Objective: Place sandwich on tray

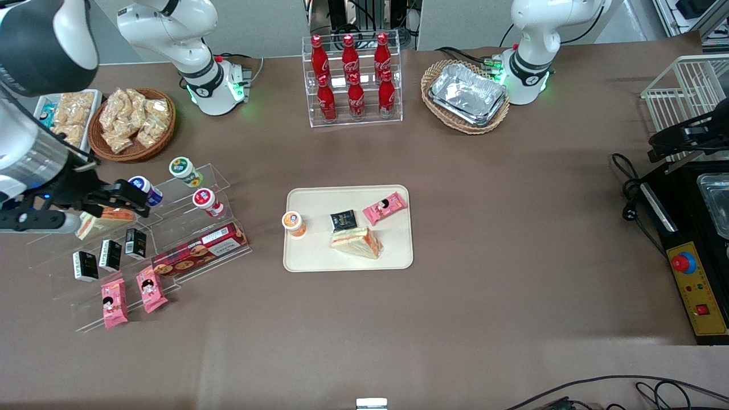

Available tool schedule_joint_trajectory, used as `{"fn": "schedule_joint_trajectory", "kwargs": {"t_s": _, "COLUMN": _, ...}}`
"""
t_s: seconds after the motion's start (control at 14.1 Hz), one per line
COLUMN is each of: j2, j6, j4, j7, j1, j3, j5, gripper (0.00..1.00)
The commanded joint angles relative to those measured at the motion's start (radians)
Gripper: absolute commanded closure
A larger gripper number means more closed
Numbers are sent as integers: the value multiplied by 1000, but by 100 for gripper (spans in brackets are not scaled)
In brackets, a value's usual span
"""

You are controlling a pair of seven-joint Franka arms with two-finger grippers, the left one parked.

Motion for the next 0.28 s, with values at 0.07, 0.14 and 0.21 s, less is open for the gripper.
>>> {"fn": "schedule_joint_trajectory", "kwargs": {"t_s": 0.07, "j2": -81, "j6": 71, "j4": -124, "j7": -142, "j1": -89, "j3": 13, "j5": -9, "gripper": 0}}
{"fn": "schedule_joint_trajectory", "kwargs": {"t_s": 0.14, "j2": -81, "j6": 71, "j4": -125, "j7": -151, "j1": -100, "j3": 13, "j5": -9, "gripper": 0}}
{"fn": "schedule_joint_trajectory", "kwargs": {"t_s": 0.21, "j2": -81, "j6": 68, "j4": -124, "j7": -159, "j1": -103, "j3": 13, "j5": -9, "gripper": 0}}
